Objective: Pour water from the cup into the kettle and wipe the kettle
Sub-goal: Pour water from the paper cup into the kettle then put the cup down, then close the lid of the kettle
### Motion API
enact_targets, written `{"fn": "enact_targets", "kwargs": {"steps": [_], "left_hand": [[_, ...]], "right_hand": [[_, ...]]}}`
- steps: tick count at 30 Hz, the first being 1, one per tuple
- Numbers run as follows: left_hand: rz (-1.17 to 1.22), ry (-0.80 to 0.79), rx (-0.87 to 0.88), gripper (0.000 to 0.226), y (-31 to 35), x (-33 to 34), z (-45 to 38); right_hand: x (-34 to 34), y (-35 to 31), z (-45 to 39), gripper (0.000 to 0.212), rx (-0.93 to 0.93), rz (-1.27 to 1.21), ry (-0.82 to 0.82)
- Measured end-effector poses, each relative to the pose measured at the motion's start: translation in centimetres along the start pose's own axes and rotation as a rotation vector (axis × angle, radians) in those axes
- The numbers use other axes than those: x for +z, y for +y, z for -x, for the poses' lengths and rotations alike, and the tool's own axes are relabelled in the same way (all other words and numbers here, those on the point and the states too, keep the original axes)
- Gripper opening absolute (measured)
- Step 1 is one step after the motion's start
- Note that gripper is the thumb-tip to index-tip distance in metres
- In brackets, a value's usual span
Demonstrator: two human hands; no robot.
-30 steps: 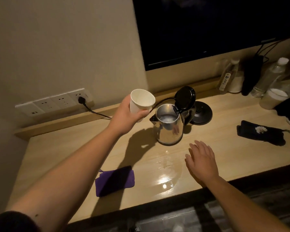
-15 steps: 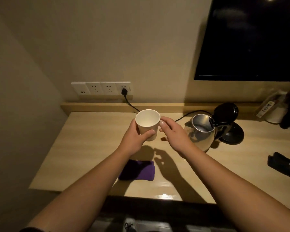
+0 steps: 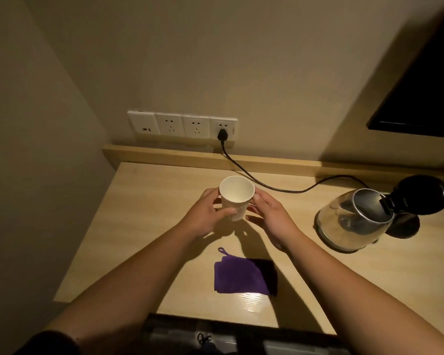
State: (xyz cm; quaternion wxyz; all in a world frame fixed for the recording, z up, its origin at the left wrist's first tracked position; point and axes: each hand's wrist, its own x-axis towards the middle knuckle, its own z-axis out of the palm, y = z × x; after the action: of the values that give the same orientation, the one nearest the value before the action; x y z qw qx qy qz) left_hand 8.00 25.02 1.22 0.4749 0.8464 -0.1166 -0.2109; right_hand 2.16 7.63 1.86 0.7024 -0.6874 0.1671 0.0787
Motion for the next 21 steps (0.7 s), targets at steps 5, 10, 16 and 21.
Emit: {"fn": "enact_targets", "kwargs": {"steps": [5, 10, 16, 21], "left_hand": [[0.124, 0.007, -0.033, 0.068, -2.8, -1.1, -5.1], [0.1, 0.009, -0.009, 0.069, -5.0, -1.5, -9.8], [0.078, 0.002, 0.026, 0.066, -6.4, -1.1, -14.1], [0.047, -0.021, 0.026, 0.066, -8.2, -0.4, -15.9]], "right_hand": [[2.4, 1.3, -5.8, 0.029, 0.023, -0.064, 0.115], [3.4, 2.8, -11.1, 0.033, 0.049, -0.11, 0.191], [3.2, 3.7, -14.6, 0.033, 0.06, -0.252, 0.233], [3.0, 5.0, -16.3, 0.033, 0.038, -0.279, 0.243]]}}
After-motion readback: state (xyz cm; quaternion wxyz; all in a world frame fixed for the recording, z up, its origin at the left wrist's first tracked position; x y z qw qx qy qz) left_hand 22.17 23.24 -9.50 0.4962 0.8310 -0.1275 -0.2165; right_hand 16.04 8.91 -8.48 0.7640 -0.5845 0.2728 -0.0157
